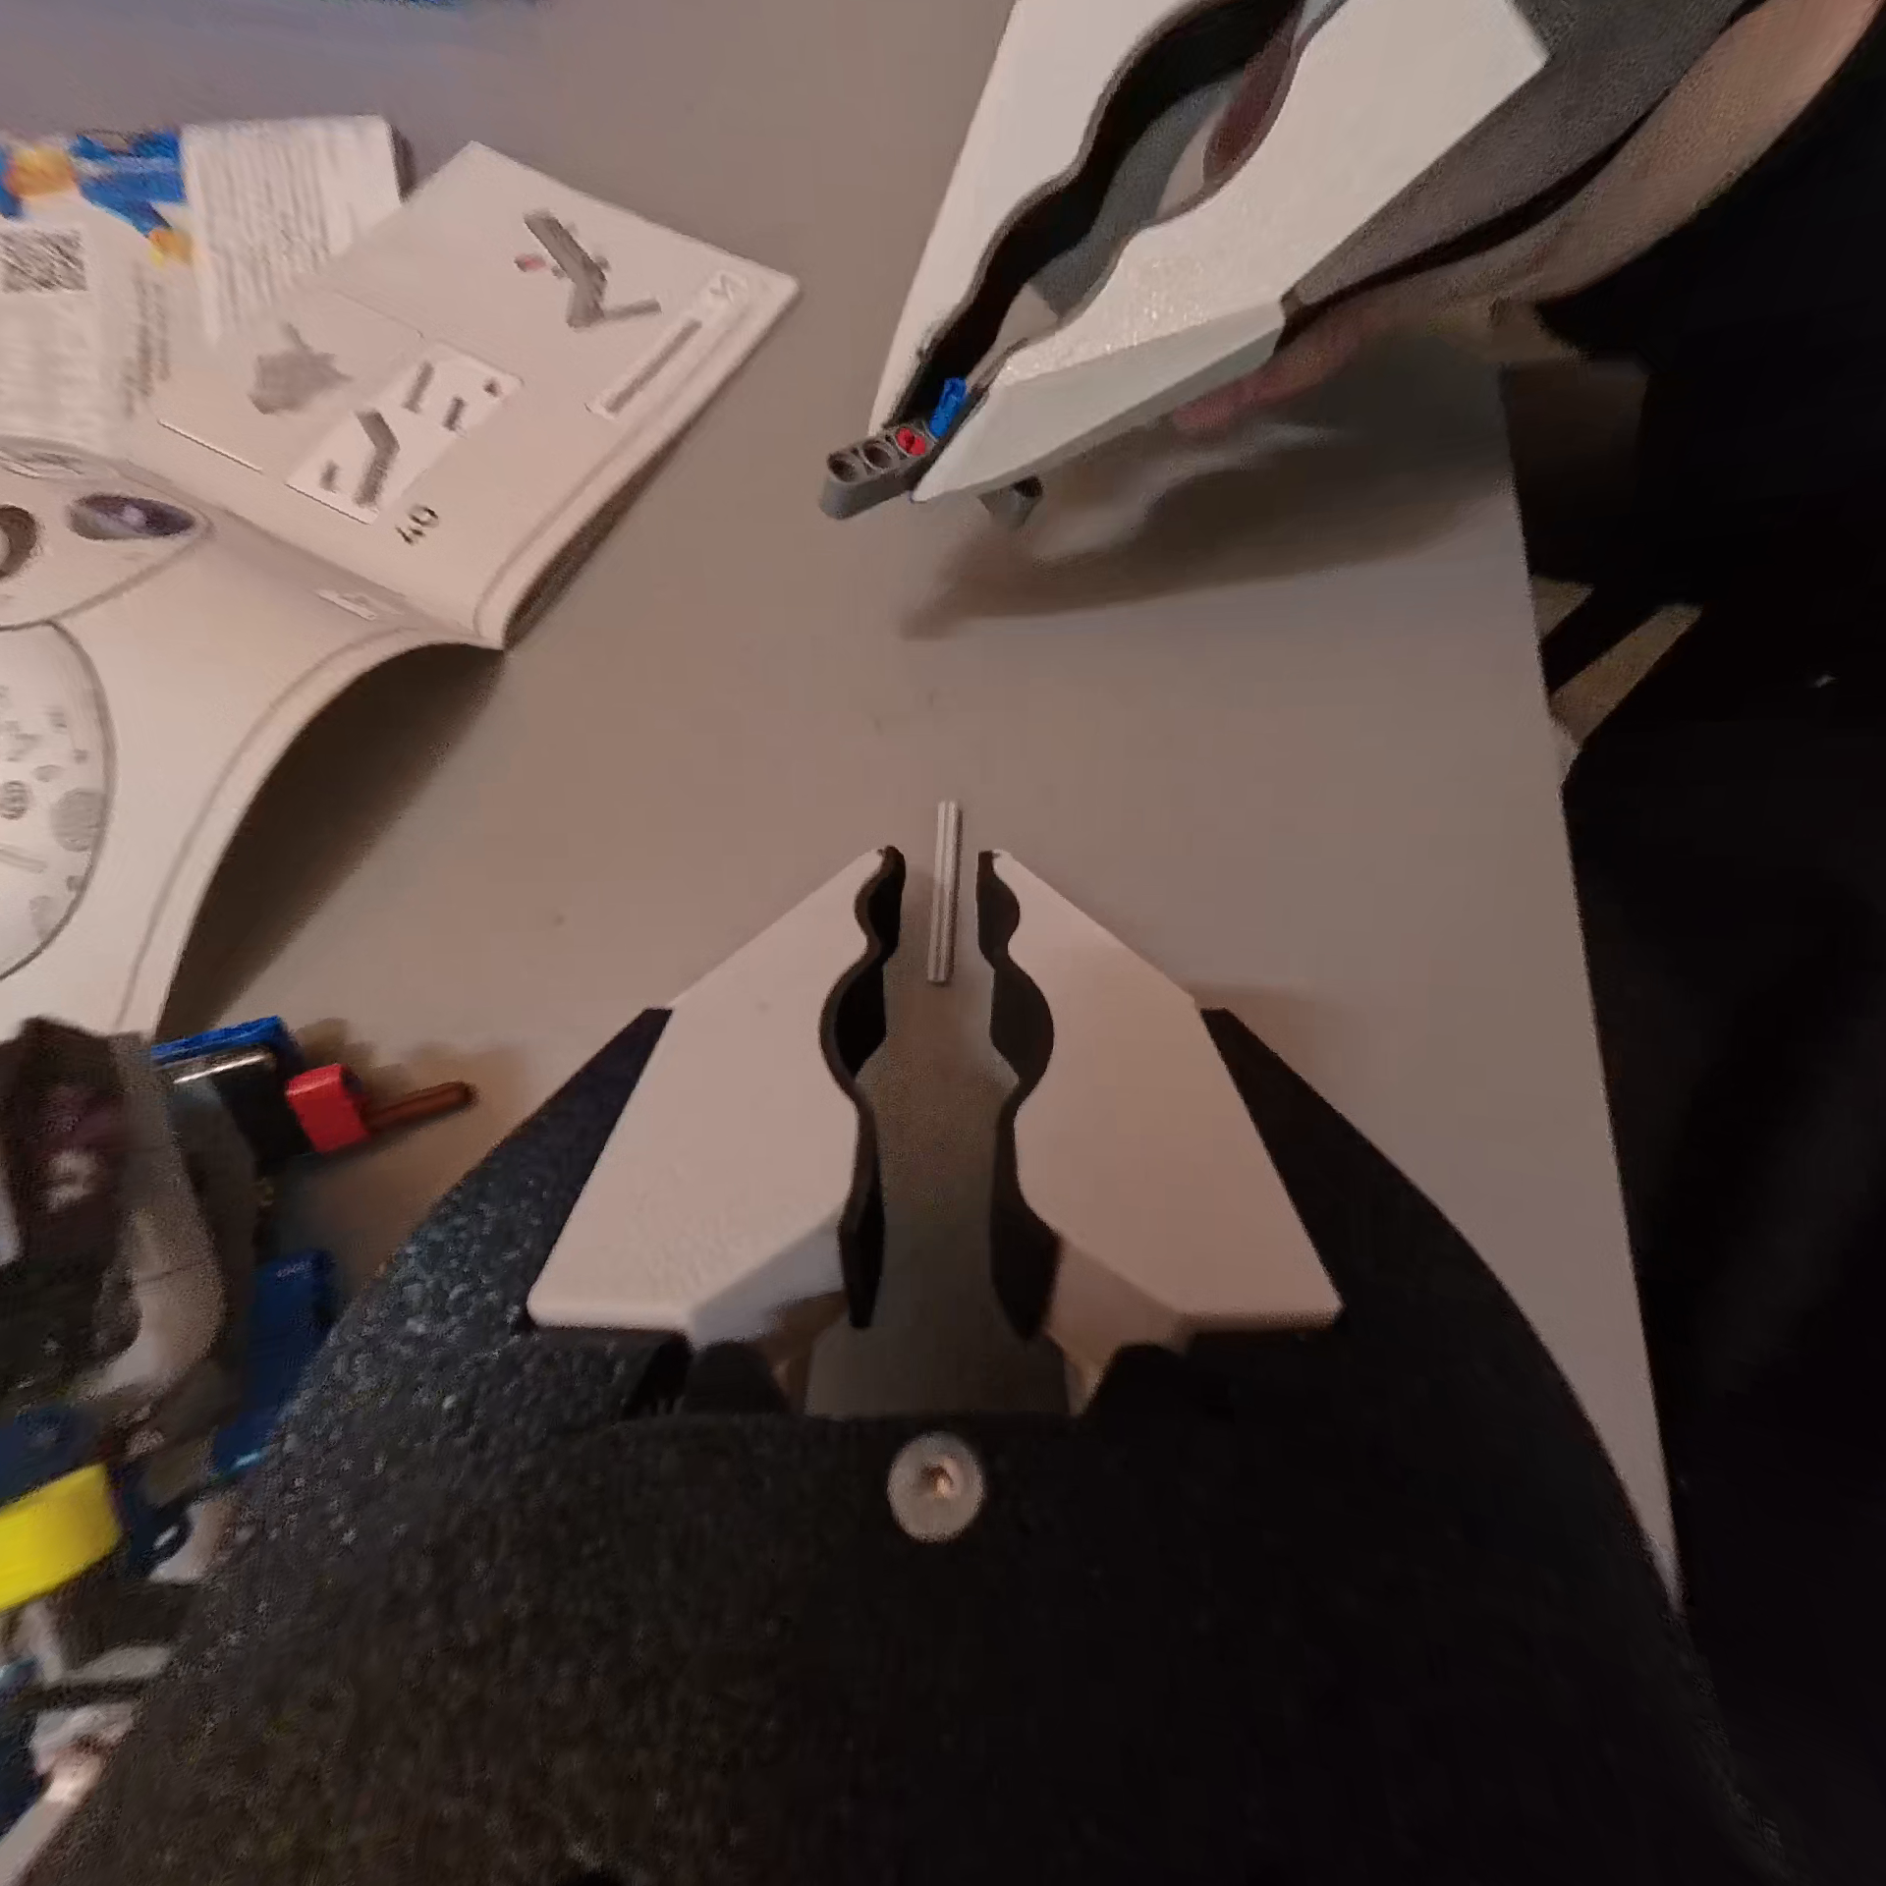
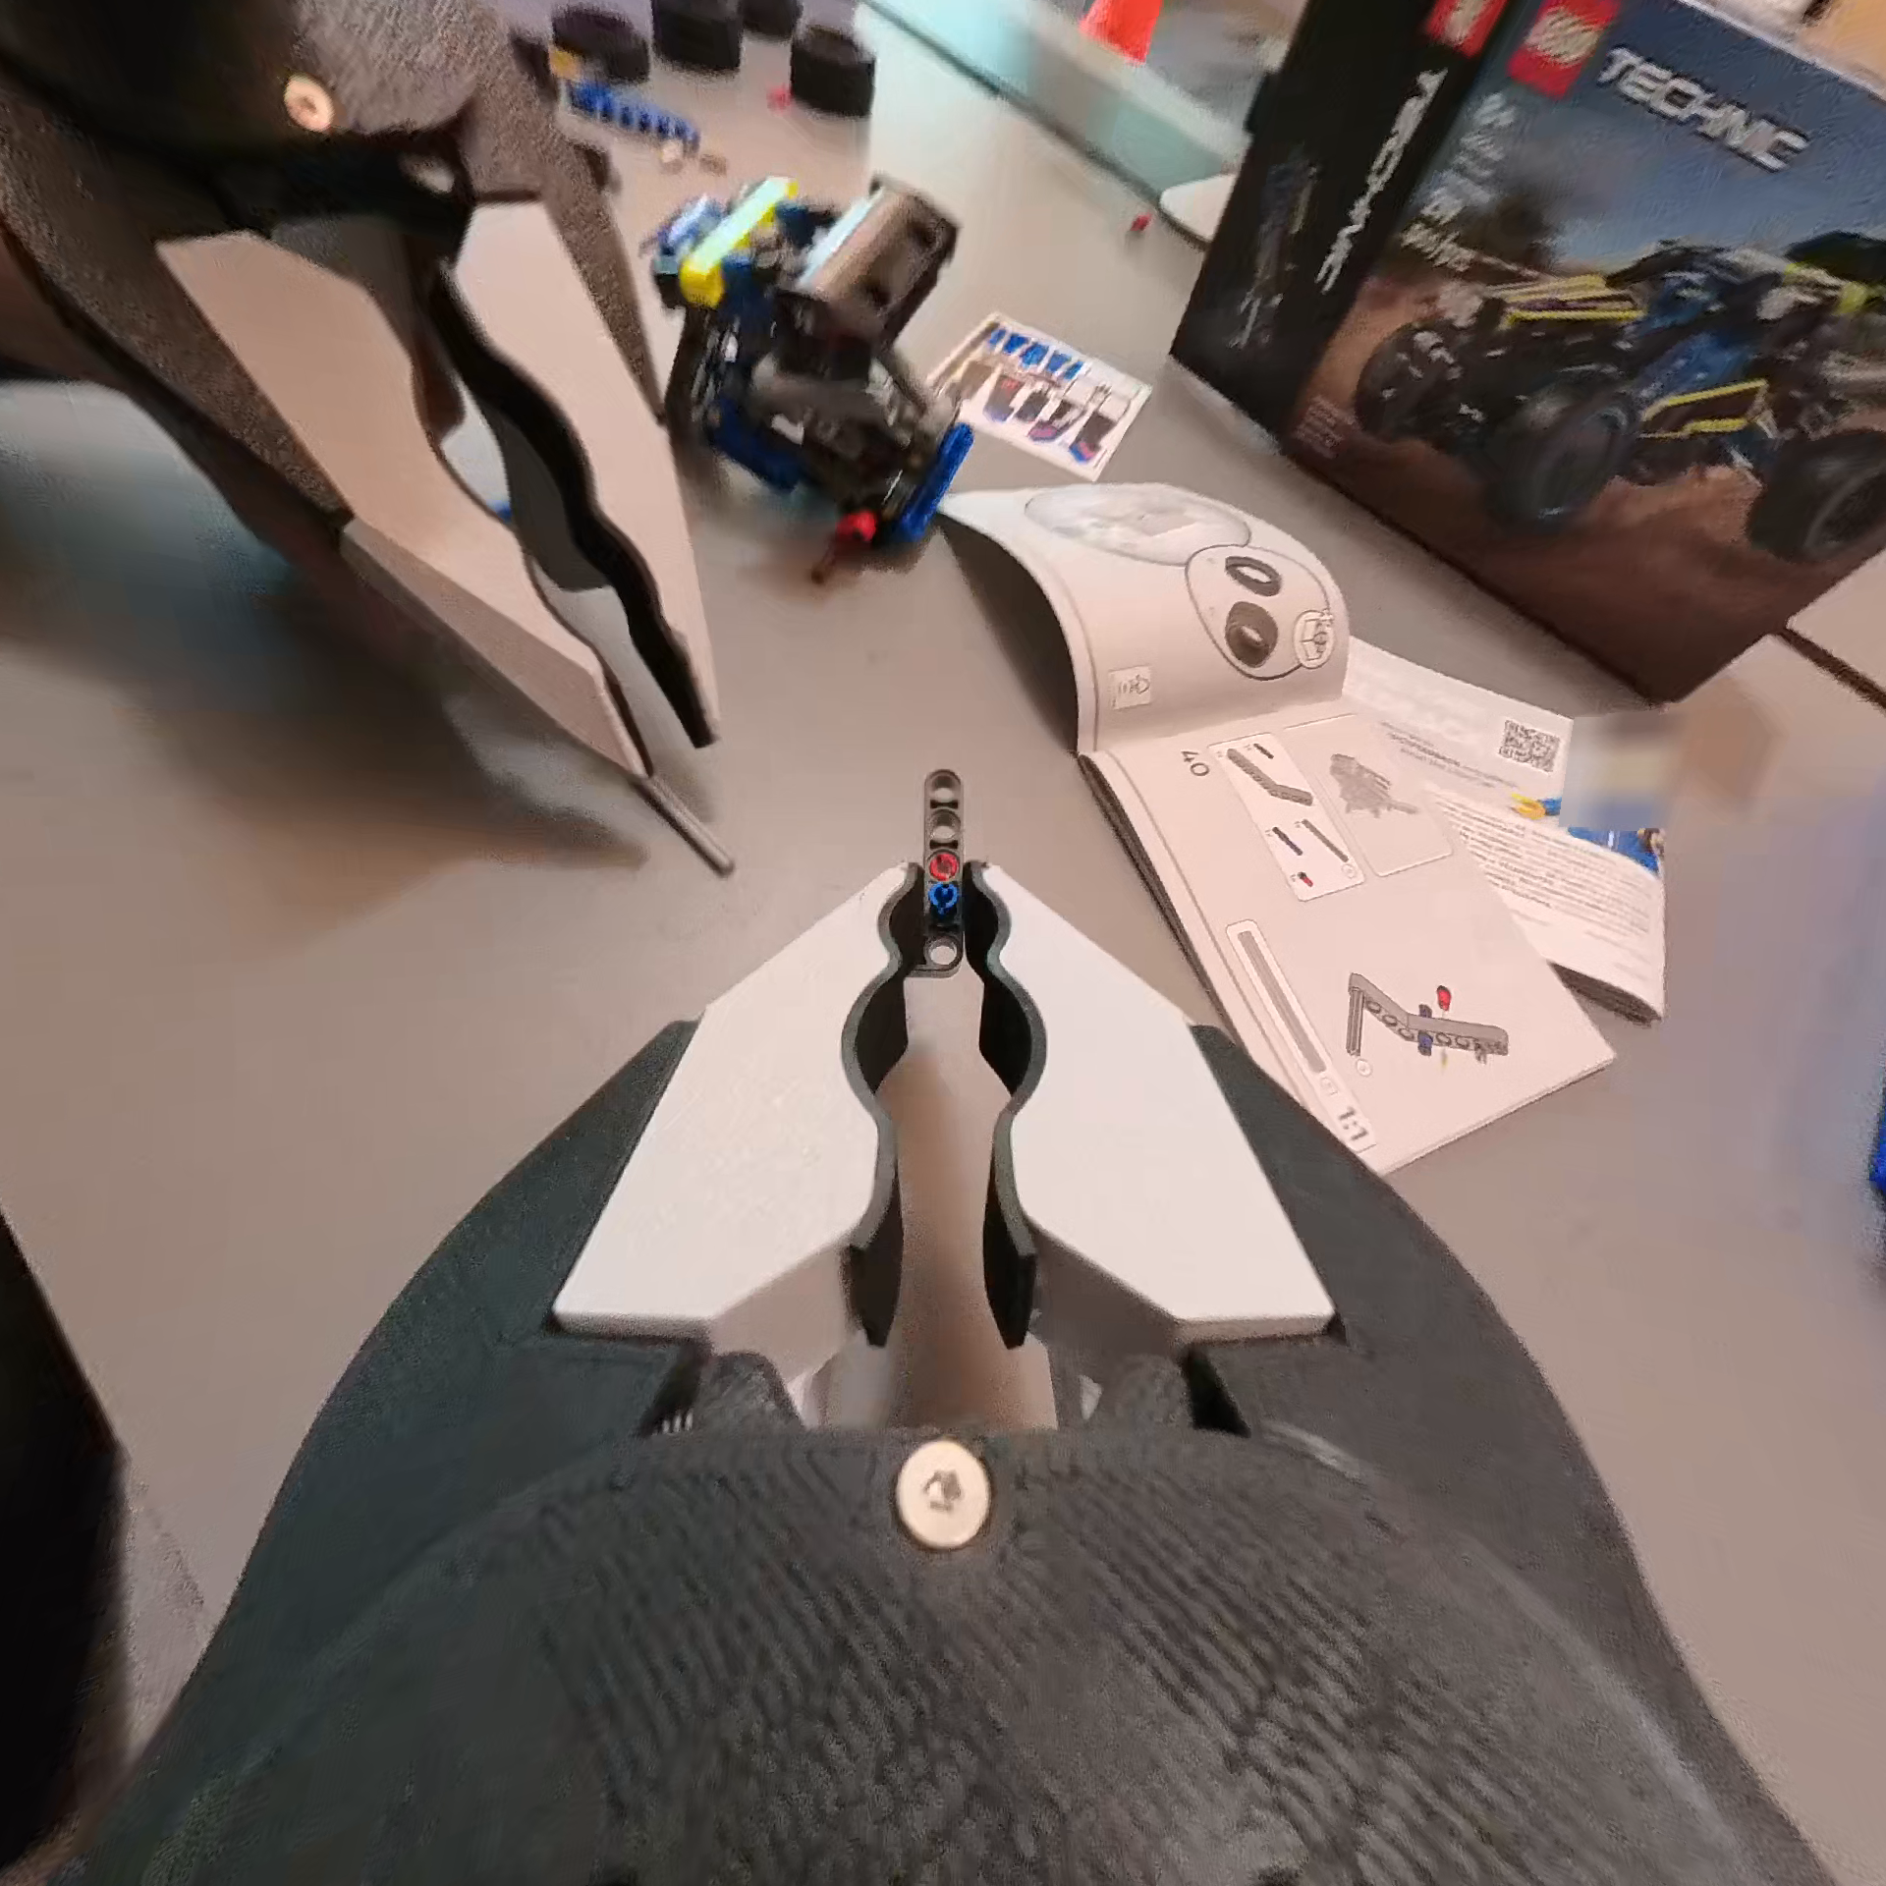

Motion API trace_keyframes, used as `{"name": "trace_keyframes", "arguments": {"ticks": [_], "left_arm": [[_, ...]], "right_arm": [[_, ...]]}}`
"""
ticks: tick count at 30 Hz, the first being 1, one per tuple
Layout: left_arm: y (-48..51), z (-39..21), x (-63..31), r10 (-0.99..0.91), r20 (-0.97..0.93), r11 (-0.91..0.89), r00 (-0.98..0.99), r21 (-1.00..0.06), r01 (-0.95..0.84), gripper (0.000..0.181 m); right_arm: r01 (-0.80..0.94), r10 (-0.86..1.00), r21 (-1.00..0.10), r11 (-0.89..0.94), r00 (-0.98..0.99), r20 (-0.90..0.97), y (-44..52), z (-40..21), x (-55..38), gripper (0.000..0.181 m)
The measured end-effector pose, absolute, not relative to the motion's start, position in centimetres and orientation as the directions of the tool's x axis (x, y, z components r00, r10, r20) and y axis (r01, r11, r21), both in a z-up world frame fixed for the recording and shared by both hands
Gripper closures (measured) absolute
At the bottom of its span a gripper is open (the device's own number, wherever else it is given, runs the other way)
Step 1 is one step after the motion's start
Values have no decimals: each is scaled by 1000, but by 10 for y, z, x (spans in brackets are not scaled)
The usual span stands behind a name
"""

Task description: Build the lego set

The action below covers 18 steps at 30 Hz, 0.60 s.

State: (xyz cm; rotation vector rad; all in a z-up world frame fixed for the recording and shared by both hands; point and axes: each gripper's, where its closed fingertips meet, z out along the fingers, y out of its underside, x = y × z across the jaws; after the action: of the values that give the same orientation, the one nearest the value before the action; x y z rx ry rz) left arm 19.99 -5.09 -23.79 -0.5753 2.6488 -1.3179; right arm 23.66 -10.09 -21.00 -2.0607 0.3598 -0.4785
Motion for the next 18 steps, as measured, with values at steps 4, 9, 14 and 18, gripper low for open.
{"name": "trace_keyframes", "arguments": {"ticks": [4, 9, 14, 18], "left_arm": [[-41, -210, 201, -411, 80, 450, -908, -849, -278, 171], [-22, -185, 196, -439, 87, 382, -894, -883, -273, 173], [20, -186, 187, -544, 88, 351, -835, -880, -321, 174], [74, -191, 186, -673, 84, 326, -734, -858, -397, 175]], "right_arm": [[-180, -503, -939, -294, 864, -8, -109, -191, 242, 175], [-227, -581, -943, -243, 813, -46, -125, -190, 251, 176], [-182, -551, -895, -407, 831, 82, -106, -203, 243, 176], [-94, -436, -835, -542, 881, 184, -74, -214, 227, 176]]}}
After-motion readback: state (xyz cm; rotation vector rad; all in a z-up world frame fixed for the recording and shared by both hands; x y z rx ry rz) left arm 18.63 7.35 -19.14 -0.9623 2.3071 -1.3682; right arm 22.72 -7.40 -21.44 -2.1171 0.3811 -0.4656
